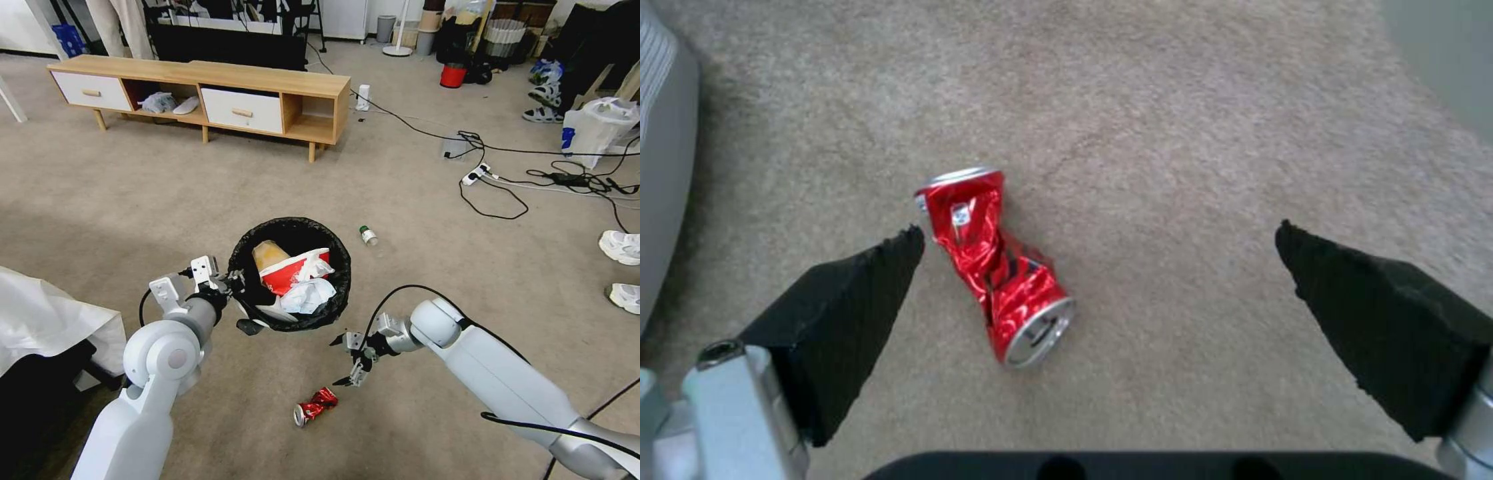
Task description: Pick up the trash bin and place the garbage on the floor into it.
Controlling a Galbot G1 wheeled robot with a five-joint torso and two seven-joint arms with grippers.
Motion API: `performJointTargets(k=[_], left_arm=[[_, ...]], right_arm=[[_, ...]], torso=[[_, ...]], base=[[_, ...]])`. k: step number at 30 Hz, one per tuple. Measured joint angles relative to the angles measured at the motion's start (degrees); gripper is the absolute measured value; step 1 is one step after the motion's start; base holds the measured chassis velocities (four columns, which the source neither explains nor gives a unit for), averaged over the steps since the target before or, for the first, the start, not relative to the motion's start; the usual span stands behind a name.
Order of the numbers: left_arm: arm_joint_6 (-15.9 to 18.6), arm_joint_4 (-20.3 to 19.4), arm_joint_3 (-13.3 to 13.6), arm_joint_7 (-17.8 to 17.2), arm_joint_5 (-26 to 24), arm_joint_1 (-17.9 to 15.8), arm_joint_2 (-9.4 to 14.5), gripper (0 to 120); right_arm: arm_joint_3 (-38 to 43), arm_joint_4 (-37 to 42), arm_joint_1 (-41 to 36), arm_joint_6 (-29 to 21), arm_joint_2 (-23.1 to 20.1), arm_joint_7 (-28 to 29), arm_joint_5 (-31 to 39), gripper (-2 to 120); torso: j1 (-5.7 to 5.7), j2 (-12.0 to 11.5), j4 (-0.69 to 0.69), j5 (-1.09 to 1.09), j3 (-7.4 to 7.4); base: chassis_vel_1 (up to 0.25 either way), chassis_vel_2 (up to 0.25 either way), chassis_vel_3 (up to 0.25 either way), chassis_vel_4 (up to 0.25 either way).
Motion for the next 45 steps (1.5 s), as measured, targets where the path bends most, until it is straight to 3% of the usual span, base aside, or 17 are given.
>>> performJointTargets(k=[45], left_arm=[[-0.1,-0.5,-0.2,0.1,0.0,0.8,-0.1,3]], right_arm=[[-2.7,-16.5,-2.4,7.7,11.2,-0.8,-10.9,100]], torso=[[0.00,0.0,0.00,0.00,0.00]], base=[[0.000,0.000,0.000,0.000]])
